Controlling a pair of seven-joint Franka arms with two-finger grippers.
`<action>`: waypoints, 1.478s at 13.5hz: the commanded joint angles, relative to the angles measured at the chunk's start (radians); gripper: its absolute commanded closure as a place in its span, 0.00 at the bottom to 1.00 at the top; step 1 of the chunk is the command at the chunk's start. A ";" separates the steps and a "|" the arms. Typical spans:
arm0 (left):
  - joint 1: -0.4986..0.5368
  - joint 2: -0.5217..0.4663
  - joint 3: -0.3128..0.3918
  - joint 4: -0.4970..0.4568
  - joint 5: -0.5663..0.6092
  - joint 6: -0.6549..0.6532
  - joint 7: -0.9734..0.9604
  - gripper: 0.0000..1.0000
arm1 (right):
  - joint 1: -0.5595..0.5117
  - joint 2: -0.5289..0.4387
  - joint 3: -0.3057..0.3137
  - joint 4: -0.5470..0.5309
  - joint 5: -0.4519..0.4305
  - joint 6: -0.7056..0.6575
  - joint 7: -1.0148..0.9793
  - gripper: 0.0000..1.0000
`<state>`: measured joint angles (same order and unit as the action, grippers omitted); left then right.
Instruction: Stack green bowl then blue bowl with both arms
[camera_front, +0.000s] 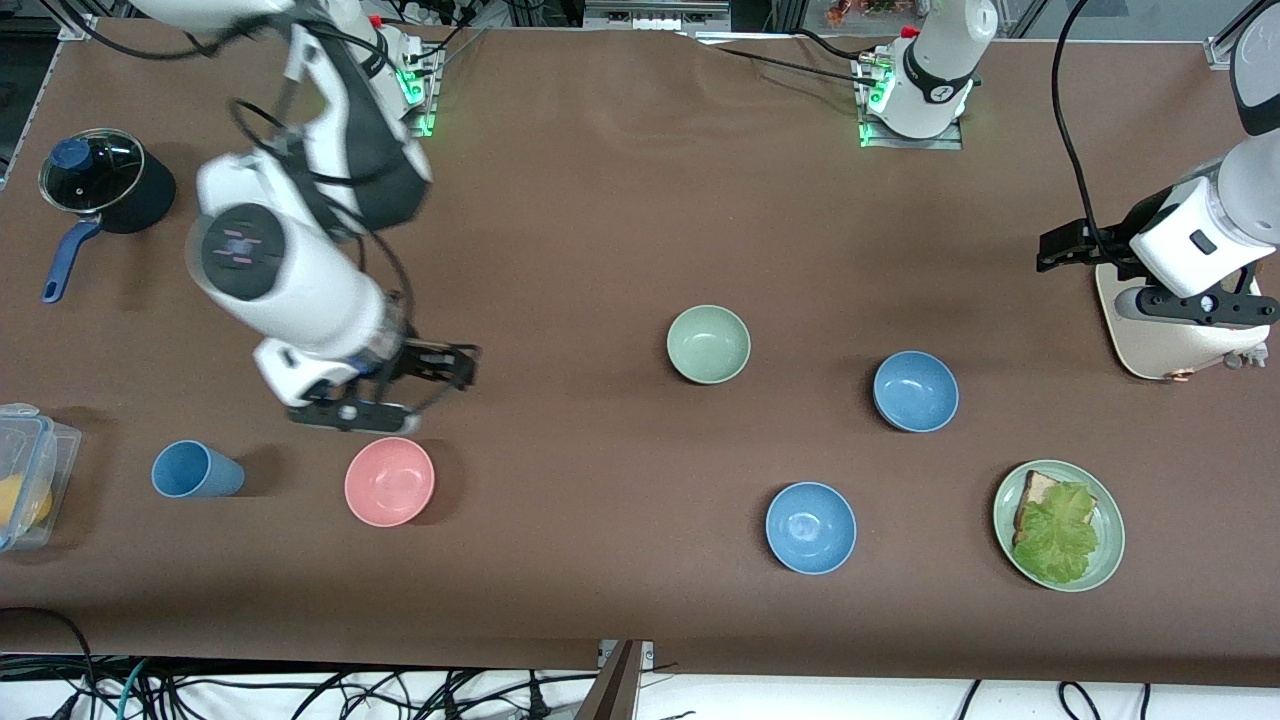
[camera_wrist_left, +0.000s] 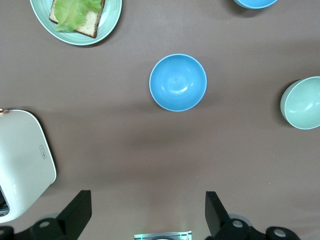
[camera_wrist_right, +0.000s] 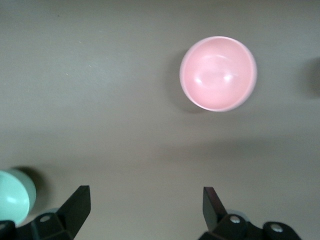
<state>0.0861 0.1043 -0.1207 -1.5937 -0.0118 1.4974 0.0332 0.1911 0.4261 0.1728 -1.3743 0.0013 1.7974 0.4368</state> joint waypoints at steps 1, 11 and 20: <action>-0.002 0.012 0.003 0.023 -0.025 -0.009 0.024 0.00 | -0.100 -0.237 -0.004 -0.242 0.045 -0.006 -0.148 0.01; 0.009 0.119 0.007 0.032 -0.039 0.012 0.028 0.00 | -0.105 -0.369 -0.170 -0.247 0.052 -0.191 -0.340 0.01; 0.035 0.341 0.009 -0.182 -0.024 0.460 0.134 0.00 | -0.108 -0.346 -0.196 -0.195 -0.015 -0.204 -0.398 0.01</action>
<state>0.1125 0.4823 -0.1064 -1.6712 -0.0194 1.8931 0.1256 0.0835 0.0745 -0.0193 -1.5957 -0.0047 1.6134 0.0587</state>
